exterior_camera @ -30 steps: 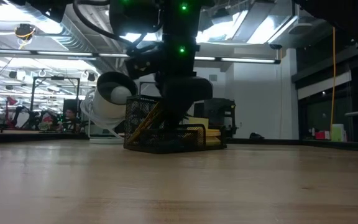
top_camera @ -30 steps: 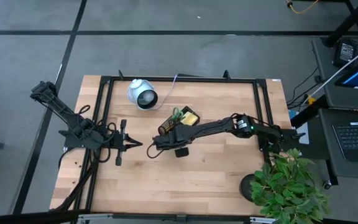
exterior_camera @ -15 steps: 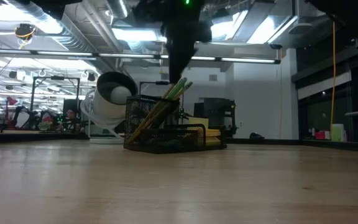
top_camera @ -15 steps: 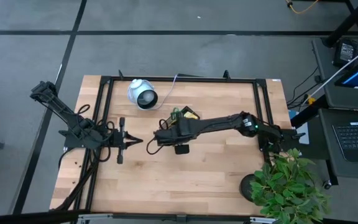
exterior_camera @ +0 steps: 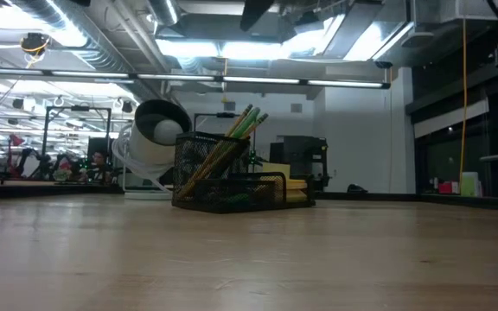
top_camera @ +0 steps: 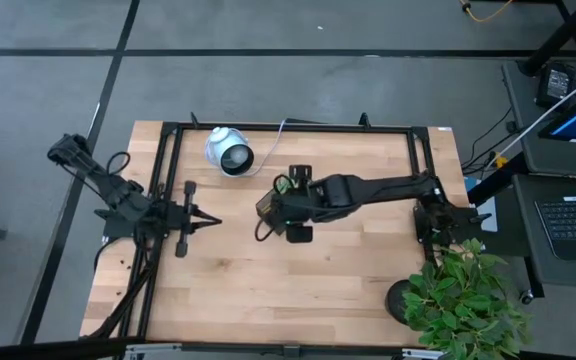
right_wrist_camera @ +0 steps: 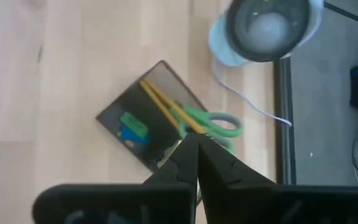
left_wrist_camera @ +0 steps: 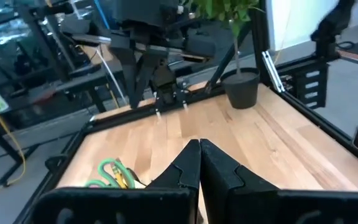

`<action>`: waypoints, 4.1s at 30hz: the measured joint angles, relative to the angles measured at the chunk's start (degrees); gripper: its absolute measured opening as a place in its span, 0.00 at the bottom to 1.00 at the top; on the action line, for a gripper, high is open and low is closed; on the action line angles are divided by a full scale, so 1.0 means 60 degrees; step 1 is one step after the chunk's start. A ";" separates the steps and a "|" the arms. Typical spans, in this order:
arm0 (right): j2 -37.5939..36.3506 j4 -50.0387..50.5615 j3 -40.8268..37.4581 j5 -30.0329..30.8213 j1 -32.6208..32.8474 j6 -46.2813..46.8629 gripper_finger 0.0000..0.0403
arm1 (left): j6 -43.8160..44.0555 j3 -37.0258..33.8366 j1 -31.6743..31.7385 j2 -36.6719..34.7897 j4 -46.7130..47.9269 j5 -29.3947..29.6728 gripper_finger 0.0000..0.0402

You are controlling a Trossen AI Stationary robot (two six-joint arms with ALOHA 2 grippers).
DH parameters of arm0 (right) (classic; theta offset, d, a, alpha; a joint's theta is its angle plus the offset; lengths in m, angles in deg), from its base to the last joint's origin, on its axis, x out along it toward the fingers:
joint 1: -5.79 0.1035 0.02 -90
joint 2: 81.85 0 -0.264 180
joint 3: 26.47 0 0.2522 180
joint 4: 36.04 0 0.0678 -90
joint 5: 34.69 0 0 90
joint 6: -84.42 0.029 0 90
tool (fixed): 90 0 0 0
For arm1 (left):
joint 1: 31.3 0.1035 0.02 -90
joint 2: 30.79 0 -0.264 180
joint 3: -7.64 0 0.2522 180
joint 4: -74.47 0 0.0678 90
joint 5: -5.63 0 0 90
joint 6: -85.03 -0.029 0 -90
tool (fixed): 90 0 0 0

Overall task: Pick and place office supplies into organizer
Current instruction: Return to Home Position

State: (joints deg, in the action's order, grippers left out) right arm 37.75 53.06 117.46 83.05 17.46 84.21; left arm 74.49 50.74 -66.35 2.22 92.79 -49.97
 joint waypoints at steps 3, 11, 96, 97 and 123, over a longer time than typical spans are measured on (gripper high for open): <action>-0.0537 -0.0886 -0.1307 -0.0041 0.0137 0.0022 0.01 | -0.0196 0.0000 0.0178 -0.0274 0.0383 -0.0509 0.00; -0.3122 -0.5632 -0.6864 -0.0171 0.0228 0.0215 0.02 | -0.0267 -0.0659 0.1024 -0.0732 0.0087 -0.1538 0.00; -1.6275 -1.6675 -2.1632 -0.4752 -0.2927 -0.0218 0.05 | 0.2632 -0.4819 0.7861 -0.5486 -0.1144 -0.6161 0.00; -1.6274 -1.6664 -2.1631 -0.4749 -0.2927 -0.0256 0.04 | 0.2632 -0.4819 0.7861 -0.5486 -0.1144 -0.6161 0.00; -1.6299 -1.6135 -2.1613 -0.4738 -0.2875 -0.0008 0.09 | 0.2632 -0.4819 0.7861 -0.5482 -0.1148 -0.6157 0.00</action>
State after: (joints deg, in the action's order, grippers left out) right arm -60.05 -43.75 -12.22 54.62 0.22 84.17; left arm 90.29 21.83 -19.18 -30.67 85.91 -86.92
